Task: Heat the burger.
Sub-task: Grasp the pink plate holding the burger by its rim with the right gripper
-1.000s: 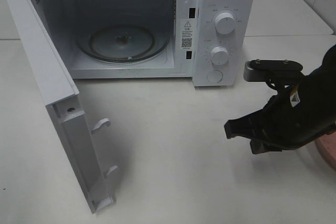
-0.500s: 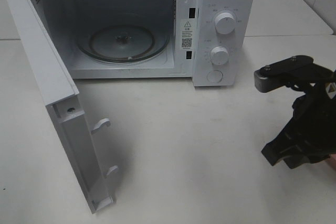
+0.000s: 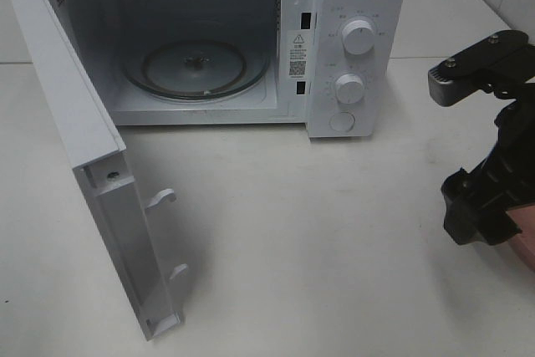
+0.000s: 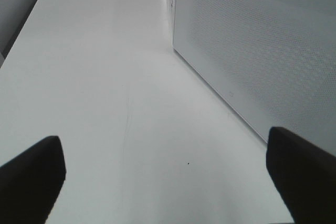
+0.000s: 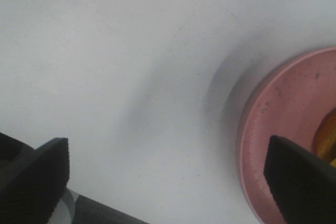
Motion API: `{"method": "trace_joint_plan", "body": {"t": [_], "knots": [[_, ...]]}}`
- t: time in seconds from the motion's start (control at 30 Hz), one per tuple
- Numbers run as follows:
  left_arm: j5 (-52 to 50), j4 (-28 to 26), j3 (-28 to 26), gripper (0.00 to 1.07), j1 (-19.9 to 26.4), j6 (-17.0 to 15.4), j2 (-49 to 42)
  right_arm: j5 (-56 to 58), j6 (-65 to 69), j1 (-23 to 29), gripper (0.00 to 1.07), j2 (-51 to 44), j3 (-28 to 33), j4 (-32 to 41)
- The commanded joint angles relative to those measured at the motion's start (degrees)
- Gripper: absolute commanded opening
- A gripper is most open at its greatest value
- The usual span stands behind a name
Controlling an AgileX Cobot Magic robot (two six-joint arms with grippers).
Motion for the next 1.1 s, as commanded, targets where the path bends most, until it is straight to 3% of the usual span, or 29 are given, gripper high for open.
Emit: {"method": "trace_joint_plan", "body": {"t": [0.03,0.27,0.53,0.8,1.1], "knots": [[-0.5,-0.2,0.2,0.98,0.1,-0.2,-1.1,0.1,-0.7,-2.1,1.01,-0.3,-0.2,-0.3],[-0.5,-0.2,0.2,0.98,0.1,-0.2,-1.1,-1.3,-1.4,-13.6,0.99,-0.3,-0.2,0.0],[-0.5,-0.2,0.2,0.98,0.1,-0.2,-1.1,-5.0,-1.9,-20.6,0.96,3.5,-0.2,0.1],[-0.5,-0.2,0.2,0.98,0.1,-0.2,-1.1,-8.8,-1.6,-24.9,0.94,9.0,-0.2,0.4],[-0.5,-0.2,0.2,0.98,0.1,-0.2,-1.1,-11.9,-1.5,-24.9,0.93,15.4,-0.2,0.5]]}}
